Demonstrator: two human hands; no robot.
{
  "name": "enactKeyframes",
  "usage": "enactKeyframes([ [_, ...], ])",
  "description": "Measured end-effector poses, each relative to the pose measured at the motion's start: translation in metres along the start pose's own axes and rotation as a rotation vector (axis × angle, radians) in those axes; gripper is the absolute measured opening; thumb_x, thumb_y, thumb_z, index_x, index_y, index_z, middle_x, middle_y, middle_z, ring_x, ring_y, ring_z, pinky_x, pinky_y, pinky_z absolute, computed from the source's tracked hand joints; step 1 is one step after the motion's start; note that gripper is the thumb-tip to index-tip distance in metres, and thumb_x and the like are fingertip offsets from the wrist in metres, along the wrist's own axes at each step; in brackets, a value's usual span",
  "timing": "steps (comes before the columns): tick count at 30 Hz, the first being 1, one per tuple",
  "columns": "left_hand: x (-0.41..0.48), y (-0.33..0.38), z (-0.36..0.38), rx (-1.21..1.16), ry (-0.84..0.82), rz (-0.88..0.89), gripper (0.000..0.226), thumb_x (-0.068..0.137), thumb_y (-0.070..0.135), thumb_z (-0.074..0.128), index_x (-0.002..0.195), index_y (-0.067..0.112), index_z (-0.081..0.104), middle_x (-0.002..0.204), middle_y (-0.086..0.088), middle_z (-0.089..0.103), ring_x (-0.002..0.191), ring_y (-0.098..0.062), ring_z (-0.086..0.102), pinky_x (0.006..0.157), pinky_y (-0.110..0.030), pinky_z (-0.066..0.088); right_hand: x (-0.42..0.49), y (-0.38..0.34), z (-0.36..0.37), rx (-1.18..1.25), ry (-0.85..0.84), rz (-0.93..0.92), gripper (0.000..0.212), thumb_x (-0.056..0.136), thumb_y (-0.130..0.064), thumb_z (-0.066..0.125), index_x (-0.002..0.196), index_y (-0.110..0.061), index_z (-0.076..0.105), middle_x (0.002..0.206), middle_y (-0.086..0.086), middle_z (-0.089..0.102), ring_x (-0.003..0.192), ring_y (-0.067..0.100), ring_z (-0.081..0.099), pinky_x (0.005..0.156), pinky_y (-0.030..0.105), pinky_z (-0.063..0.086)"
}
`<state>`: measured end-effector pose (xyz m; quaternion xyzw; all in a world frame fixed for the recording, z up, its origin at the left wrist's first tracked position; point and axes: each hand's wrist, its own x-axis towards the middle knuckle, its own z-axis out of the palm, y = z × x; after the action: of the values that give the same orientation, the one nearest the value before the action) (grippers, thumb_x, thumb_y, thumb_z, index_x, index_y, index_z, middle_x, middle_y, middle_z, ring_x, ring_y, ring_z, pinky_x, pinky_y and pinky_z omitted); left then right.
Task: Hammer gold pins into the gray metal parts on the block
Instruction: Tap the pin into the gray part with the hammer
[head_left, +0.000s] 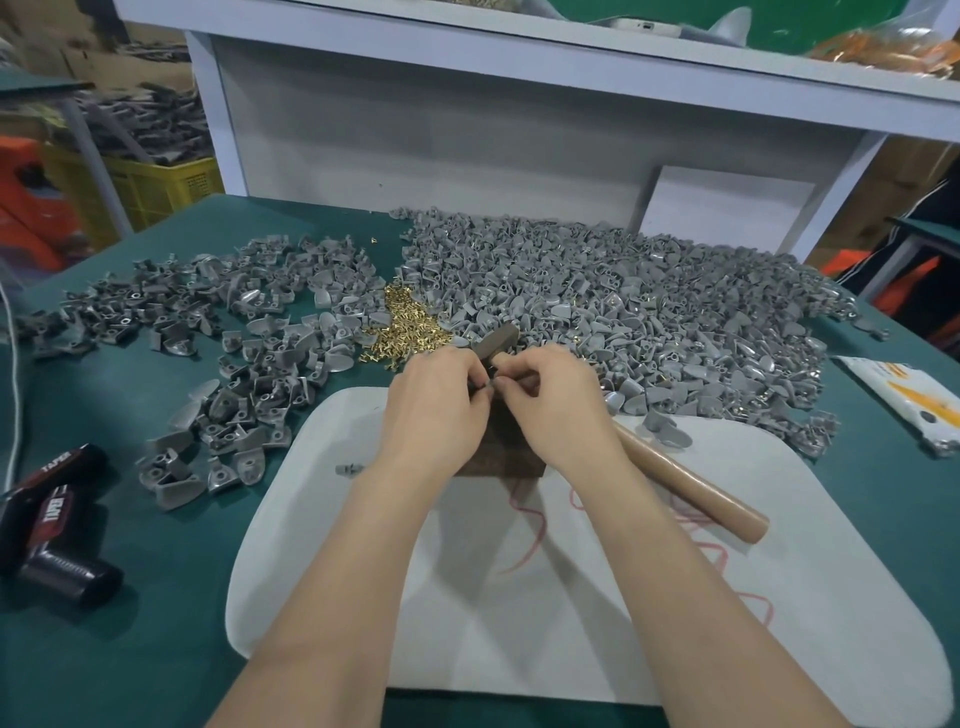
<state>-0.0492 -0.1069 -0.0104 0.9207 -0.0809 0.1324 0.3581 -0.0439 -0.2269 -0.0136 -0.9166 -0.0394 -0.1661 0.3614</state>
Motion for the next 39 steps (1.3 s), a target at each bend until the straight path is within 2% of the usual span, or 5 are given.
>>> enactKeyframes([
  [22,-0.002,0.006,-0.003,0.021,-0.012,-0.027,0.013,0.089,0.018,0.059,0.094,0.011,0.07,0.1,-0.006,0.068,0.099,-0.031,0.057,0.083,-0.042,0.047,0.015,-0.021,-0.015,-0.307,-0.18,0.034,0.015,0.09,-0.02,0.057,0.091,-0.018,0.072,0.094,0.008,0.068,0.089,0.025,0.061,0.079,0.026,0.048],
  [31,-0.002,0.004,-0.001,0.003,0.011,-0.035,0.006,0.086,0.017,0.062,0.083,0.018,0.067,0.093,-0.003,0.068,0.097,-0.027,0.06,0.082,-0.04,0.048,0.009,-0.008,-0.017,-0.096,-0.173,0.042,0.017,0.091,-0.019,0.058,0.095,-0.016,0.074,0.097,0.002,0.072,0.093,0.019,0.064,0.086,0.031,0.048],
  [34,-0.002,0.004,-0.001,-0.002,0.021,-0.045,0.006,0.086,0.018,0.063,0.081,0.02,0.066,0.092,-0.001,0.068,0.096,-0.026,0.059,0.083,-0.04,0.048,0.008,0.004,-0.031,0.015,-0.057,0.088,0.02,0.093,-0.017,0.054,0.103,-0.013,0.071,0.094,-0.003,0.07,0.092,0.016,0.062,0.08,0.021,0.042],
  [36,-0.002,0.004,0.0,-0.01,0.015,-0.047,0.007,0.086,0.018,0.063,0.08,0.02,0.066,0.092,-0.001,0.068,0.098,-0.025,0.059,0.085,-0.041,0.048,0.008,0.016,-0.043,-0.082,0.034,0.144,0.022,0.093,-0.02,0.054,0.108,-0.014,0.068,0.098,0.001,0.069,0.086,0.015,0.058,0.074,0.019,0.038],
  [39,-0.002,0.005,-0.001,-0.012,0.009,-0.046,0.008,0.087,0.017,0.062,0.081,0.019,0.065,0.095,-0.001,0.067,0.099,-0.024,0.059,0.086,-0.042,0.048,0.005,0.027,-0.05,-0.342,-0.148,0.225,0.024,0.091,-0.032,0.057,0.105,-0.015,0.067,0.093,0.004,0.068,0.078,0.018,0.059,0.066,0.027,0.044],
])
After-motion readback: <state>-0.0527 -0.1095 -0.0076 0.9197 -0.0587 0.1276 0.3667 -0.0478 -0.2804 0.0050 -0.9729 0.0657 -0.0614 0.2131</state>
